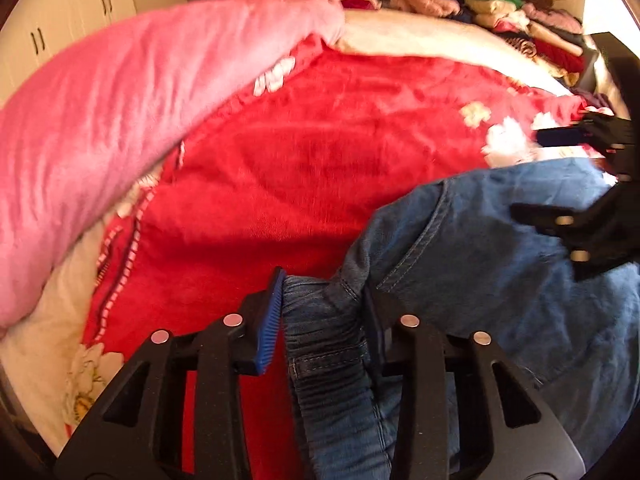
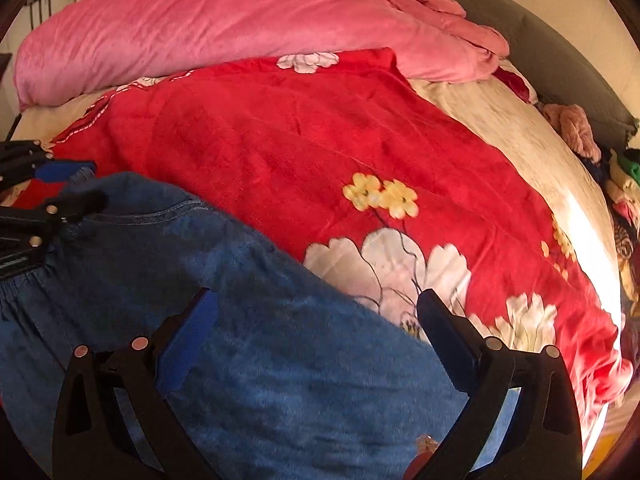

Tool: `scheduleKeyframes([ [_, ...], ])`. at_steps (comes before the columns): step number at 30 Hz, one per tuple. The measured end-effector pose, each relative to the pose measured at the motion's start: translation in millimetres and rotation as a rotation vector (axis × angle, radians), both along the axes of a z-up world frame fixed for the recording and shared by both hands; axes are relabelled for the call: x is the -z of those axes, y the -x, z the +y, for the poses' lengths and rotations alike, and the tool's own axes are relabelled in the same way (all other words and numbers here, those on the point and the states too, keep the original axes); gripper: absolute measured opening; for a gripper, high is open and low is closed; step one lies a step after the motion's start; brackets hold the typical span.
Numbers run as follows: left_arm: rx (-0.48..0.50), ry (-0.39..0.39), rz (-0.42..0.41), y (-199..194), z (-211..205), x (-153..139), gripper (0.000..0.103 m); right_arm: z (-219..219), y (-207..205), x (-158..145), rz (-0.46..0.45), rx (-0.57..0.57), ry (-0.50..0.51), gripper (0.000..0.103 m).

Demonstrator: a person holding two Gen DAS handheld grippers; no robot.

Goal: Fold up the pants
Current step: 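Grasp the elastic cuff with the left tool while the right tool grasps the denim leg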

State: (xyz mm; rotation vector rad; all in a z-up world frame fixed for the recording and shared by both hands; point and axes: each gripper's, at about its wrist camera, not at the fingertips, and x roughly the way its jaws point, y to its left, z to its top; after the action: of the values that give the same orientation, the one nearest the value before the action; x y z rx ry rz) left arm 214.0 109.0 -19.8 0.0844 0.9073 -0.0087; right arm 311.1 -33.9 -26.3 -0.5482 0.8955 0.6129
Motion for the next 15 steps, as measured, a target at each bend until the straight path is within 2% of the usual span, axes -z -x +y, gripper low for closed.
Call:
scheduleKeyframes([
  [4, 0.03, 0.025, -0.054, 21.7, -1.1, -18.9, 0.027, 16.2, 6.7, 4.7, -0.028, -0.084, 0.038, 0.098],
  [6, 0.043, 0.021, -0.063, 27.8, -2.8, -23.0, 0.027, 21.1, 9.0, 7.1, -0.03, -0.102, 0.039, 0.092],
  [8, 0.05, 0.015, -0.065, 30.7, -4.2, -23.5, 0.027, 21.7, 14.4, 7.4, -0.005, -0.128, 0.001, 0.062],
  [9, 0.049, 0.014, -0.063, 31.8, -4.6, -22.7, 0.027, 21.2, 17.8, 6.7, -0.008, -0.13, -0.016, 0.057],
  [11, 0.049, 0.007, -0.061, 30.3, -4.5, -21.8, 0.027, 18.3, 26.8, 4.1, -0.027, -0.13, -0.046, 0.035],
  [13, 0.046, 0.01, -0.06, 32.3, -2.1, -21.8, 0.027, 12.3, 34.4, 1.0, -0.024, -0.121, -0.078, 0.022],
  [15, 0.042, 0.028, -0.061, 33.7, 1.2, -23.4, 0.027, 3.6, 43.1, -4.5, -0.027, -0.107, -0.114, 0.016],
])
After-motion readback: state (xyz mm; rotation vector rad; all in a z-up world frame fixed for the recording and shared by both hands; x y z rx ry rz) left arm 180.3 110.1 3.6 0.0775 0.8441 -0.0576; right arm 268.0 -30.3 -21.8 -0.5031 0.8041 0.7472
